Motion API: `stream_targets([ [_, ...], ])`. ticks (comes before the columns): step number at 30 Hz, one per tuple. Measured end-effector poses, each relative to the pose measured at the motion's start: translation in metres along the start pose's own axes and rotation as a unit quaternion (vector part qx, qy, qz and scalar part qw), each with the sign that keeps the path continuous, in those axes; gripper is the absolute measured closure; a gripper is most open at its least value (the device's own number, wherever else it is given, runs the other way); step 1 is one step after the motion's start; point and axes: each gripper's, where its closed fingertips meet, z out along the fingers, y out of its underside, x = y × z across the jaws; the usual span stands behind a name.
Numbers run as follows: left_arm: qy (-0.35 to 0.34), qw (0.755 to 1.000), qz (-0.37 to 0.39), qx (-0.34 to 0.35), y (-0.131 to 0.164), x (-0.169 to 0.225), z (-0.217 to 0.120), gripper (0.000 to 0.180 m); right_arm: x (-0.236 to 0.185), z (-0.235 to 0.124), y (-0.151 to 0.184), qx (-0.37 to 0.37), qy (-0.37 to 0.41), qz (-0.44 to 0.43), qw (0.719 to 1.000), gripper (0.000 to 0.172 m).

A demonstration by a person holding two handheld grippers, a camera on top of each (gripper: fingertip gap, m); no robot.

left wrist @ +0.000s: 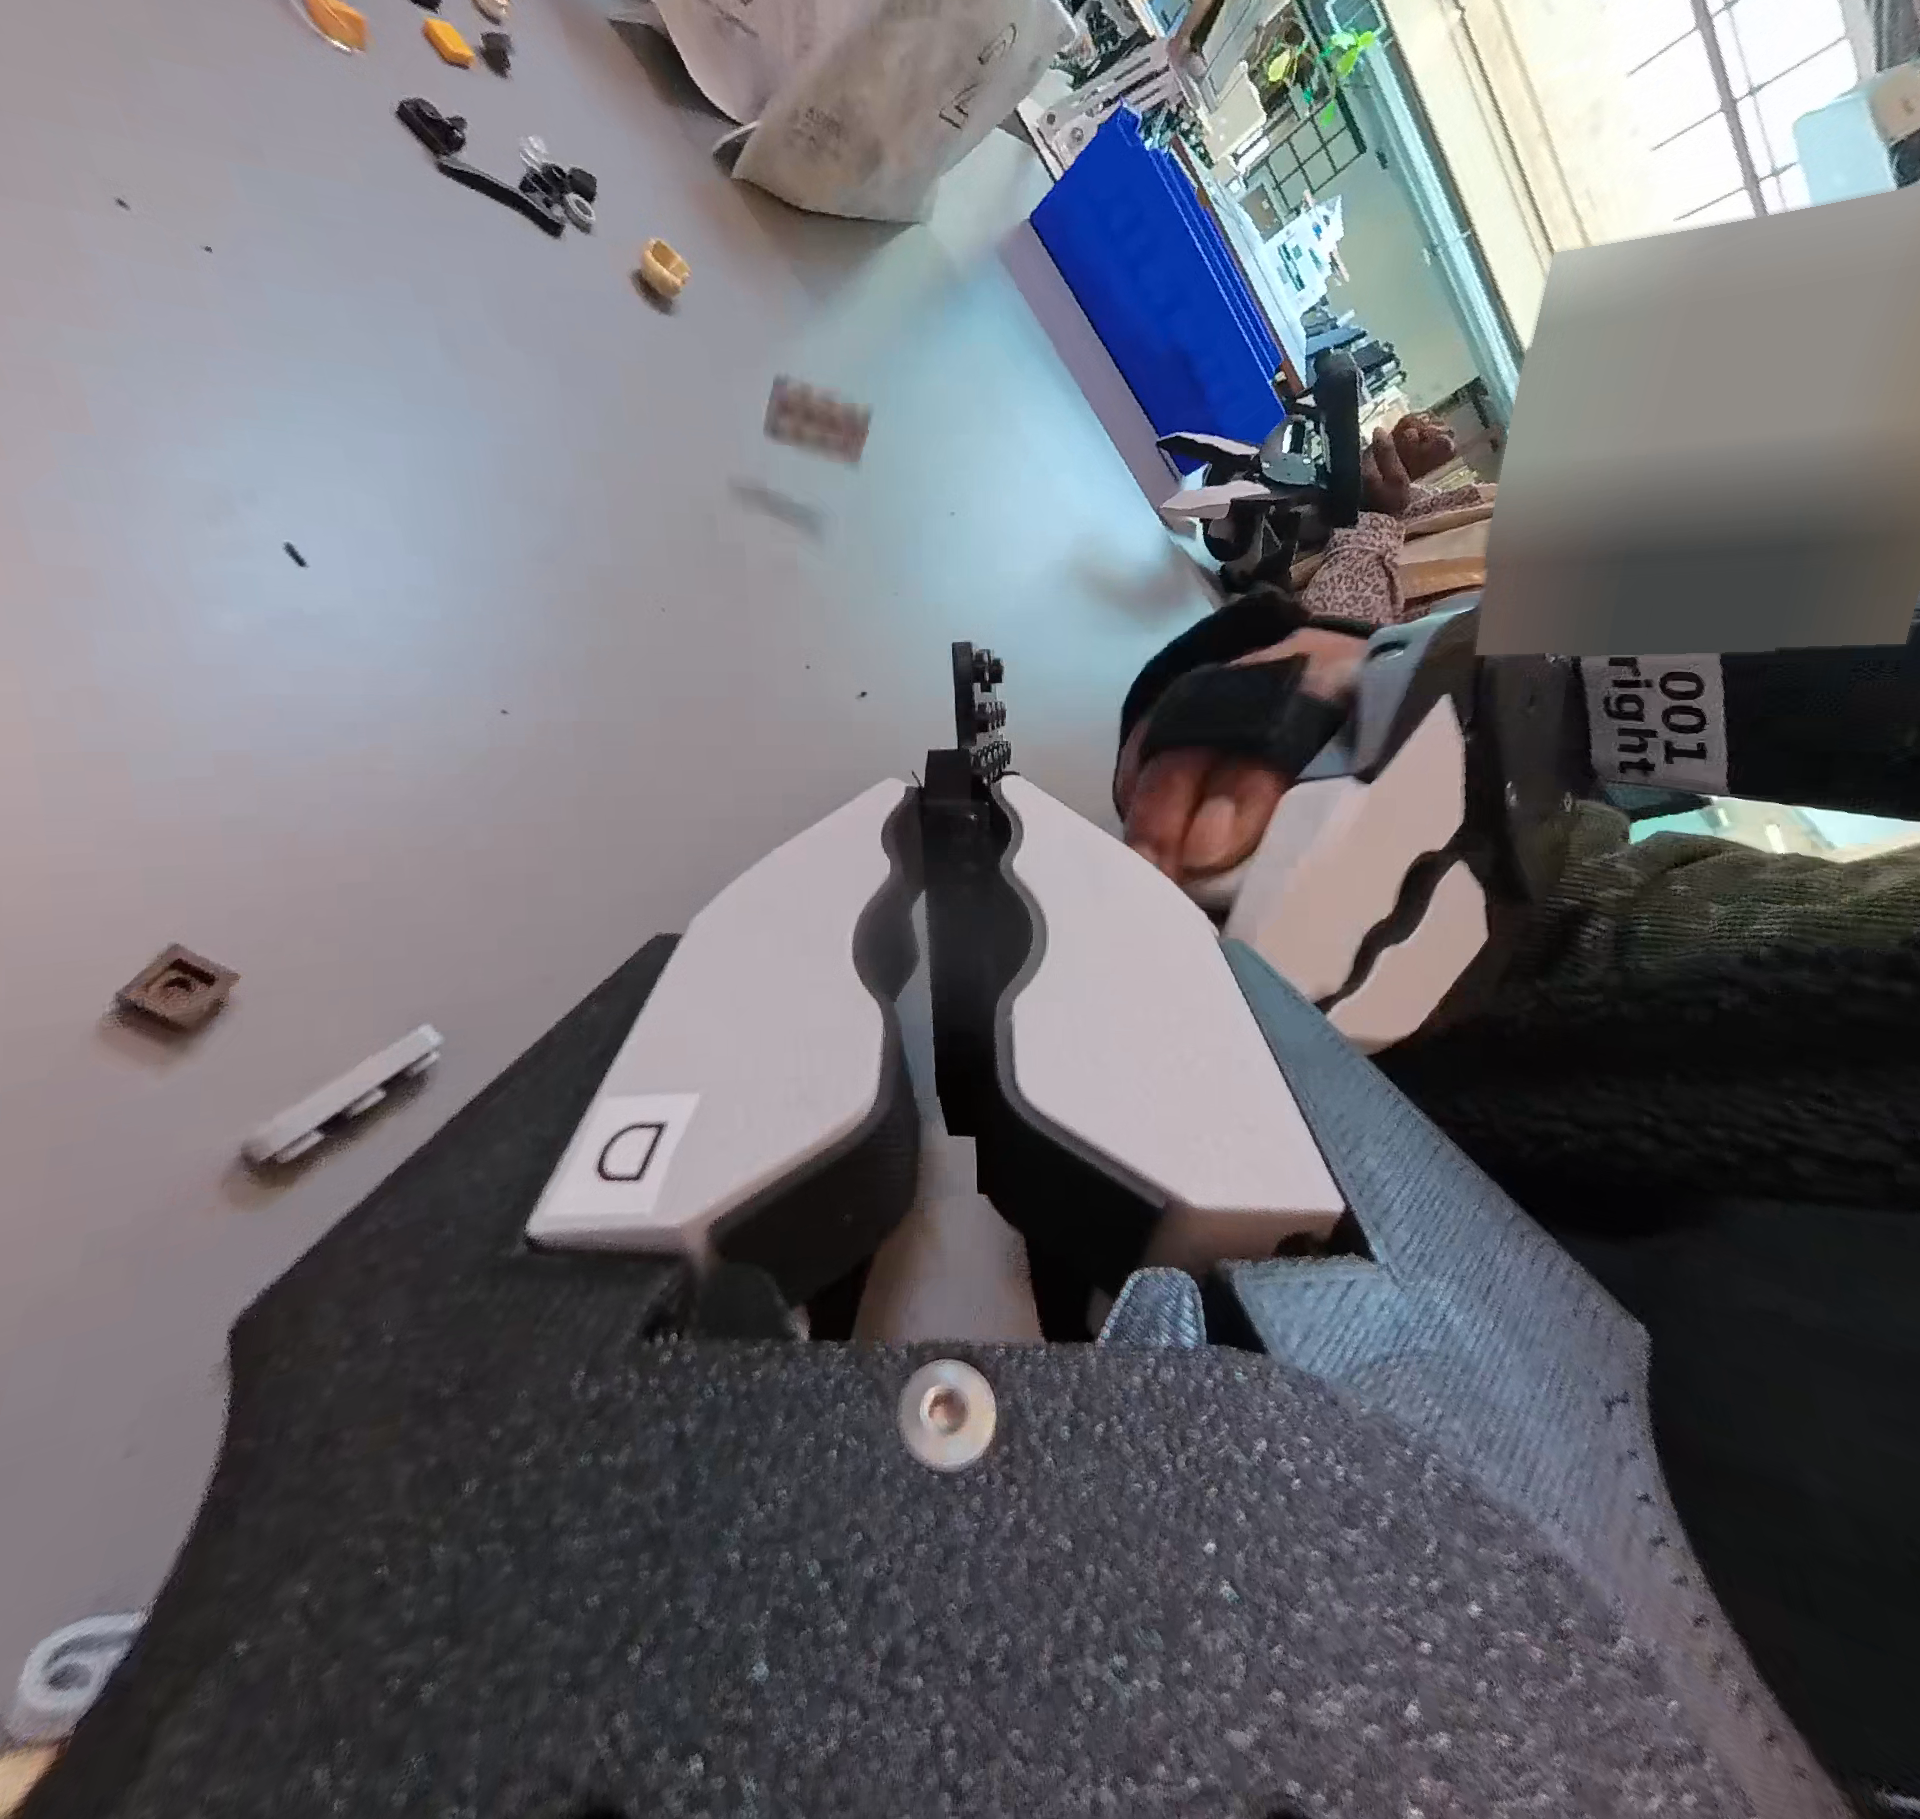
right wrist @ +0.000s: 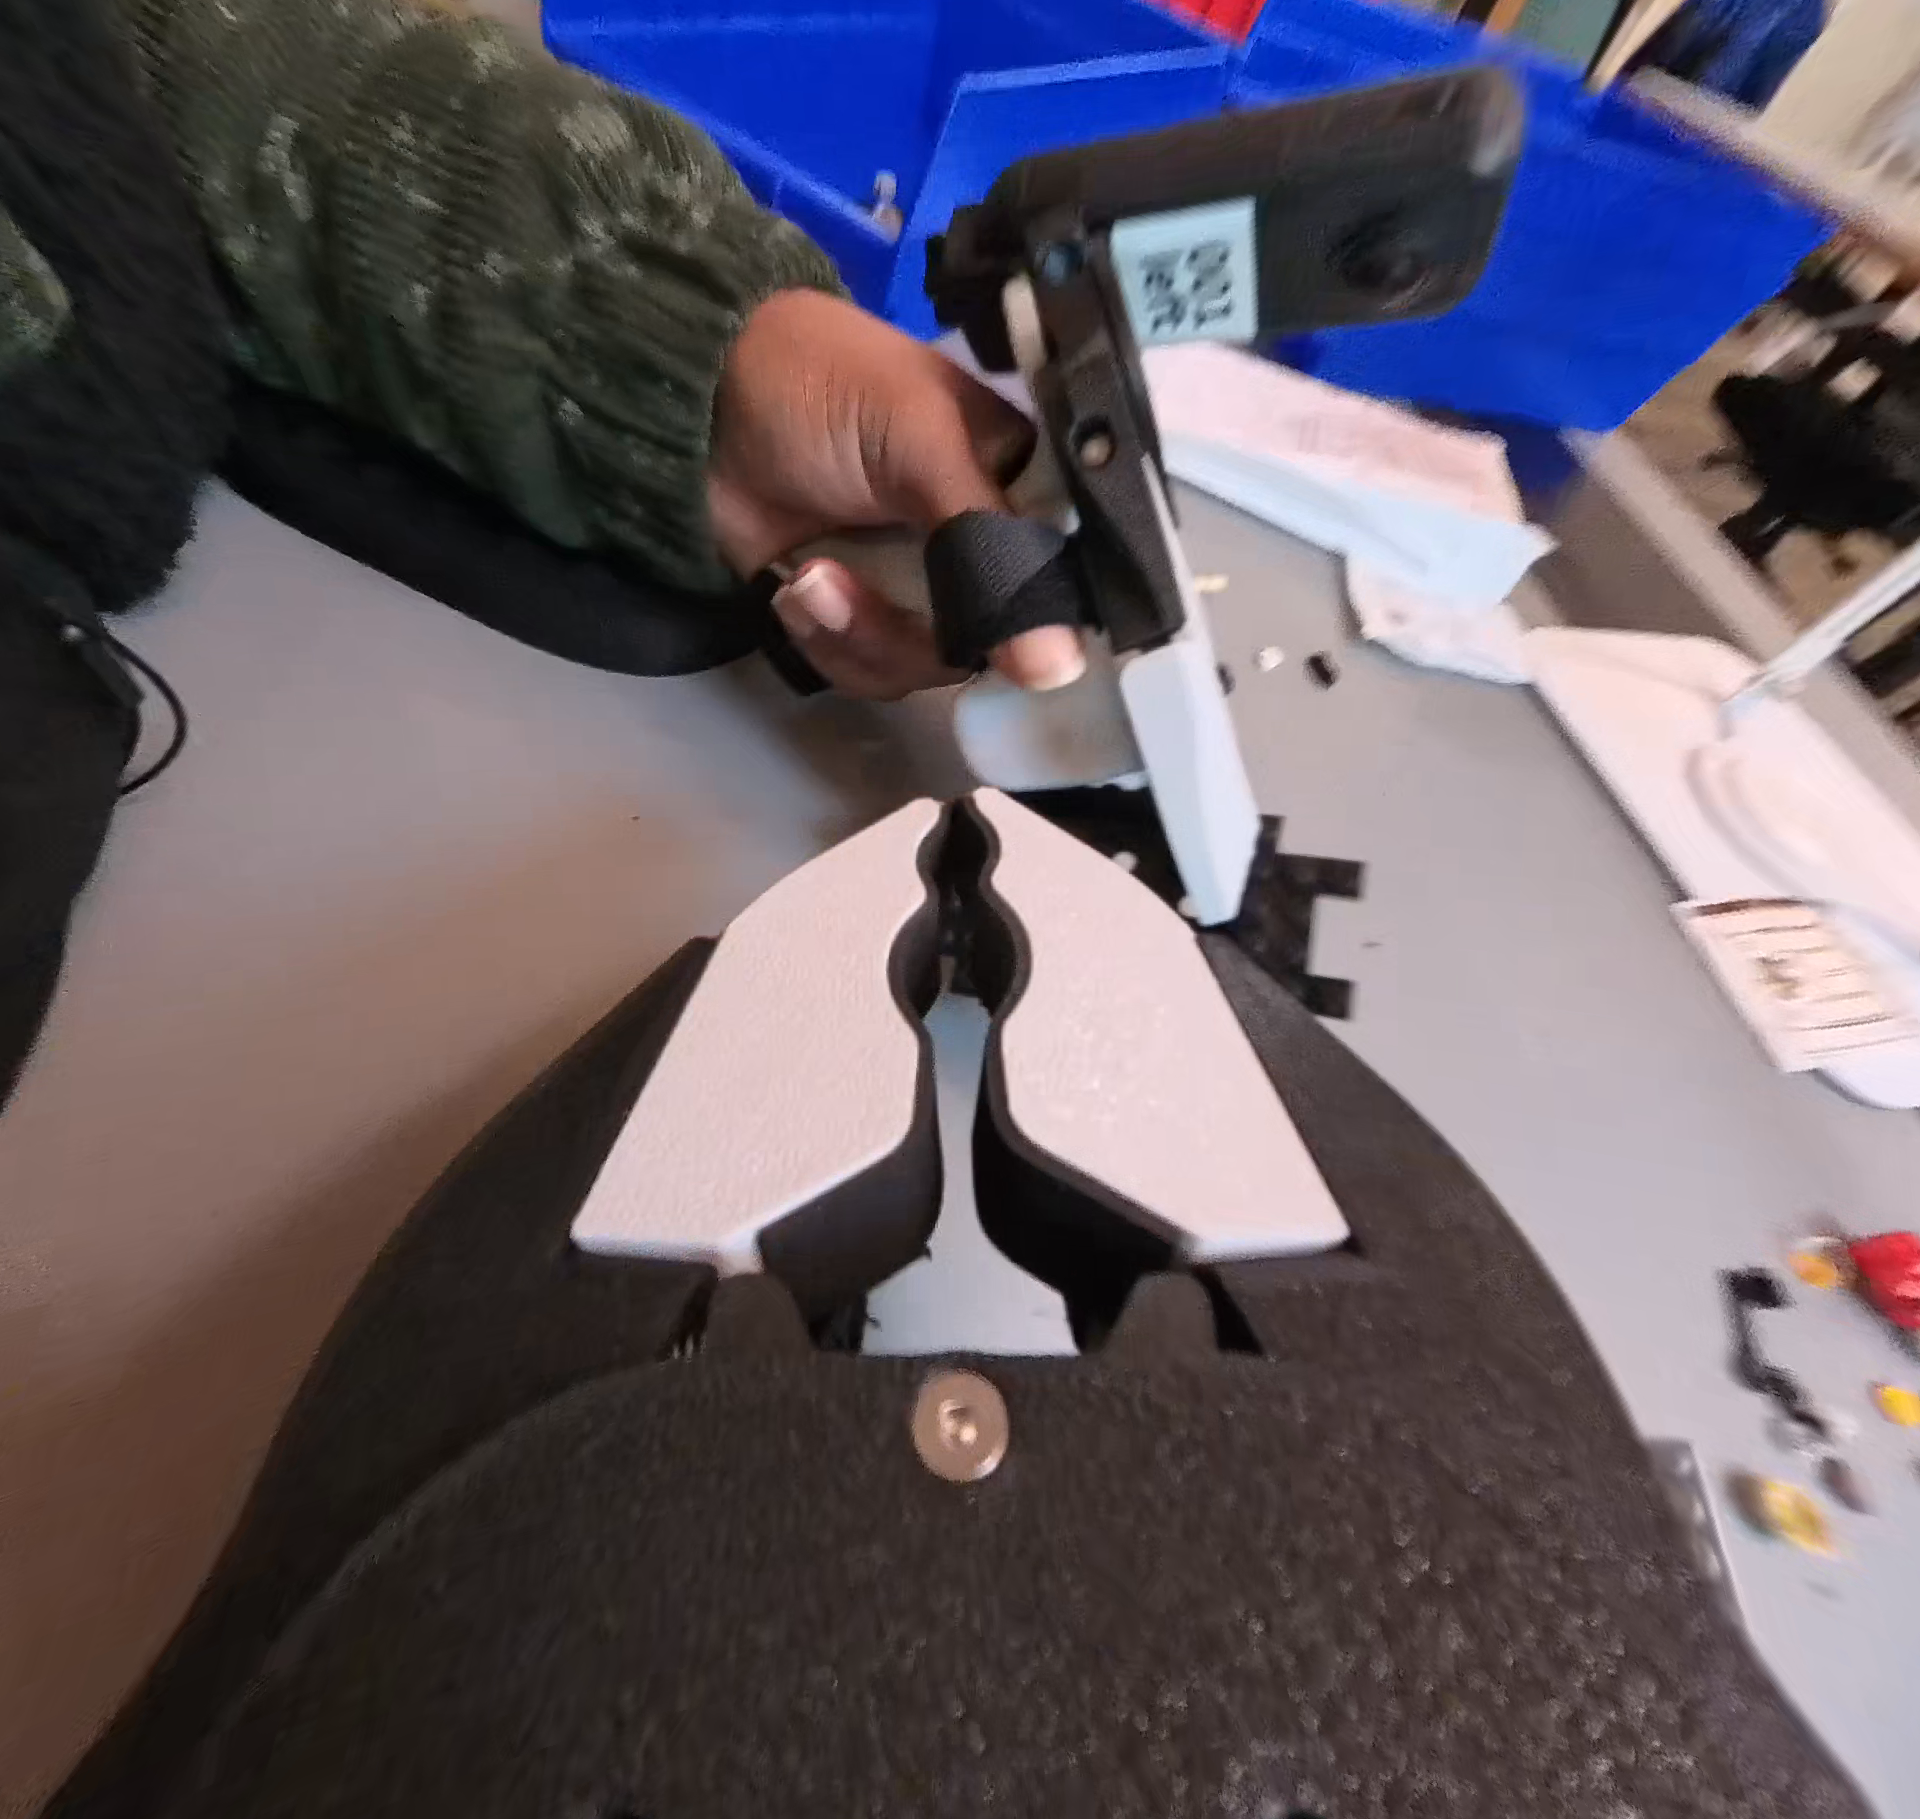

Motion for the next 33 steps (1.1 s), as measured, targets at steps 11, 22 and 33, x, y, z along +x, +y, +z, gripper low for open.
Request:
stream_targets([
  [11,-0.001,1.0,-0.018,-0.014,0.005,-0.006,0.003,0.171,0.102,-0.07,0.012,0.032,0.19,0.058,0.98,0.163],
  [22,-0.045,0.998,0.031,-0.028,0.005,-0.012,-0.001,0.165,0.177,-0.123,0.139,-0.132,0.303,0.206,0.921,0.145],
  [33,0.055,0.992,-0.054,0.095,-0.03,0.003,-0.021,0.17,0.044,-0.017,0.048,-0.054,-0.035,0.291,0.955,0.132],
])
